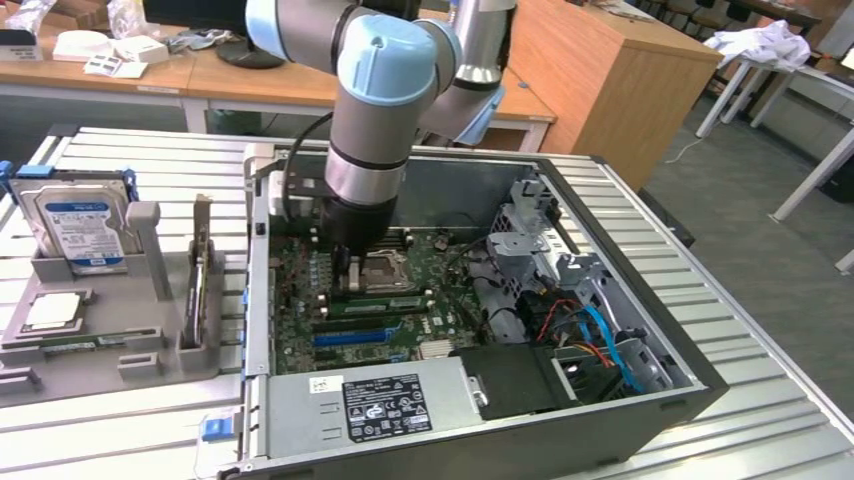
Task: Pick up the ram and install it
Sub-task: 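Press down the ram until it locks into place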
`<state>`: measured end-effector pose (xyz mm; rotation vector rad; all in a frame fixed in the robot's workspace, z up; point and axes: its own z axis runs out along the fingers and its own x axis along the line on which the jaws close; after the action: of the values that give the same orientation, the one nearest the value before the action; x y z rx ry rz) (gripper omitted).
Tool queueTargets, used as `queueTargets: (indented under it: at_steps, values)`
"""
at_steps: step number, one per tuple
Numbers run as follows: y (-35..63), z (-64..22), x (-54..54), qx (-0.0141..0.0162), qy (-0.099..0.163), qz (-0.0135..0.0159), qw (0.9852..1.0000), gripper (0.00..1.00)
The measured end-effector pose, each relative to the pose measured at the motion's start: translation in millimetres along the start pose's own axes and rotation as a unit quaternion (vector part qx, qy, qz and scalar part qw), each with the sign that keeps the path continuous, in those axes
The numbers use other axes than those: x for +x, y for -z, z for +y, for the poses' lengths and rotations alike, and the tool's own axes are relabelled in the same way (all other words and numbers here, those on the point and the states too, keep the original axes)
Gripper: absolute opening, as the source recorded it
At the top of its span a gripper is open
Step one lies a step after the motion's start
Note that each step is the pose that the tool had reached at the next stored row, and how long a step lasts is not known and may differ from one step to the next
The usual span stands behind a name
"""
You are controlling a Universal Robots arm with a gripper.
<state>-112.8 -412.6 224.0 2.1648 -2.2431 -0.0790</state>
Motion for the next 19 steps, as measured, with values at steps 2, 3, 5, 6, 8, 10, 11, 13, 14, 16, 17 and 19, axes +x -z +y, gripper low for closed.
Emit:
queueTargets:
  at_steps: [2,3,5,6,8,10,11,13,14,16,17,19]
  values:
    - [-0.3,0.2,0.0,0.0002,0.0,-0.0003,1.0,0.11]
    - [-0.2,0.3,-0.1,0.0003,0.0,-0.0004,1.0,0.11]
    - [3.2,0.6,-0.2,0.0003,0.0,-0.0007,1.0,0.11]
    - [4.8,0.7,-0.2,0.0002,0.0,-0.0004,1.0,0.11]
    - [4.8,0.7,-0.2,0.0003,0.0,-0.0006,1.0,0.11]
    - [4.8,0.7,-0.2,0.0003,0.0,-0.0006,1.0,0.11]
    - [4.9,0.8,-0.2,0.0002,0.0,-0.0005,1.0,0.11]
    - [3.7,0.8,-0.1,0.0002,0.0,-0.0004,1.0,0.11]
    - [2.1,0.8,-0.1,0.0002,0.0,-0.0004,1.0,0.11]
    - [-0.6,0.7,0.0,0.0,0.0,0.0,1.0,0.11]
    - [-0.9,0.8,0.0,0.0,0.0,-0.0002,1.0,0.11]
    - [0.8,0.8,-0.2,0.0005,0.0,-0.0009,1.0,0.11]
